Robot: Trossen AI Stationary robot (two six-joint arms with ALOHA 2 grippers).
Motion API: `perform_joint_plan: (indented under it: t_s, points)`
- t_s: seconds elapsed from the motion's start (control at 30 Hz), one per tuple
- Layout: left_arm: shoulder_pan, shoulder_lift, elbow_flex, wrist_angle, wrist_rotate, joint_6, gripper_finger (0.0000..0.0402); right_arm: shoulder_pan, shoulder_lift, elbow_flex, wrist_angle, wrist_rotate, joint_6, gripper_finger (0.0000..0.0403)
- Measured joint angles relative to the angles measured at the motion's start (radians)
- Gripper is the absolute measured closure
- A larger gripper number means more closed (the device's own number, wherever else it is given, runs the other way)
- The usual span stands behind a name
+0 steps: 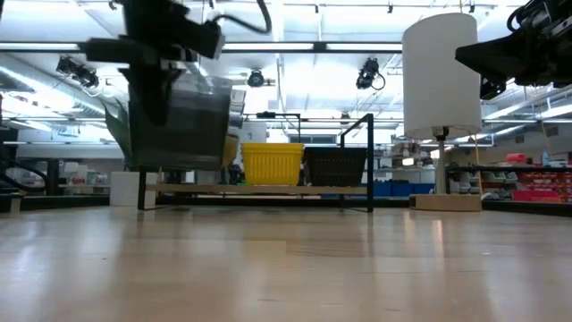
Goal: Stack baskets on shelf by color
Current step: Put the stacked black transparent bins on the shelf
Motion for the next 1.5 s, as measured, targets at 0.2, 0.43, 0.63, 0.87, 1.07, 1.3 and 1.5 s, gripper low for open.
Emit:
perform_joint_plan:
  t_s: [0.2,0.43,0.63,0.87,1.07,1.3,1.5]
  points:
    - [0.141,-0.015,0.0,-0.017,0.05,0.134,0.0384,0.0,0.0,0.0,0.0,0.0,0.0,0.0385]
    - [0.259,-0.016,0.0,-0.021,0.081,0.275,0.0384,0.0,0.0,0.0,0.0,0.0,0.0,0.0385]
    - [0.349,-0.016,0.0,-0.015,0.087,0.361,0.0384,0.0,0.0,0.0,0.0,0.0,0.0,0.0385]
    - [0.436,-0.016,0.0,0.009,0.091,0.408,0.0382,0.0,0.0,0.0,0.0,0.0,0.0,0.0385]
    - [0.467,-0.014,0.0,0.009,0.12,0.384,0.0357,0.0,0.0,0.0,0.0,0.0,0.0,0.0385]
    - [0.456,-0.014,0.0,0.014,0.082,0.38,0.0314,0.0,0.0,0.0,0.0,0.0,0.0,0.0385]
    - [0.44,-0.014,0.0,0.015,0.031,0.379,0.0267,0.0,0.0,0.0,0.0,0.0,0.0,0.0385]
